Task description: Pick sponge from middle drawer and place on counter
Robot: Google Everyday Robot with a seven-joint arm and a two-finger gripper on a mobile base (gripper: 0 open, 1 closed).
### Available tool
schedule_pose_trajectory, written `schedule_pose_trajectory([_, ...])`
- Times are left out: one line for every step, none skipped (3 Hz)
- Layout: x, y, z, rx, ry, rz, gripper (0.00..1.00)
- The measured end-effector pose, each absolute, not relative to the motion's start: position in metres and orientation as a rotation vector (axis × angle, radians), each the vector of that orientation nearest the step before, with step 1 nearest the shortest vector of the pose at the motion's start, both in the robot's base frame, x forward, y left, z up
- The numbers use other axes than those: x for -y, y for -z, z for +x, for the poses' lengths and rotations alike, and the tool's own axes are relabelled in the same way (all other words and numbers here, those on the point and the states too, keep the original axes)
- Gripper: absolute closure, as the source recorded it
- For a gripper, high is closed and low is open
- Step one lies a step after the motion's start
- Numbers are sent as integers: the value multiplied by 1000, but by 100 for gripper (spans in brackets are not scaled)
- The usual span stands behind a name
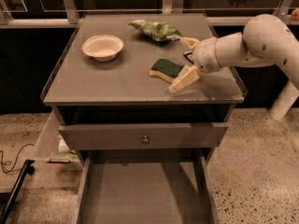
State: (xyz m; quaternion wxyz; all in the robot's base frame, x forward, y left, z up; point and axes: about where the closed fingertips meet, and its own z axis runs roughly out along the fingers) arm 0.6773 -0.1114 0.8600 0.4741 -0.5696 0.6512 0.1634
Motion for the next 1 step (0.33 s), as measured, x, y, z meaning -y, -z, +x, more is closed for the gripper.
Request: schedule_pose_trajectory([111, -860, 677, -1593, -400, -1393, 0])
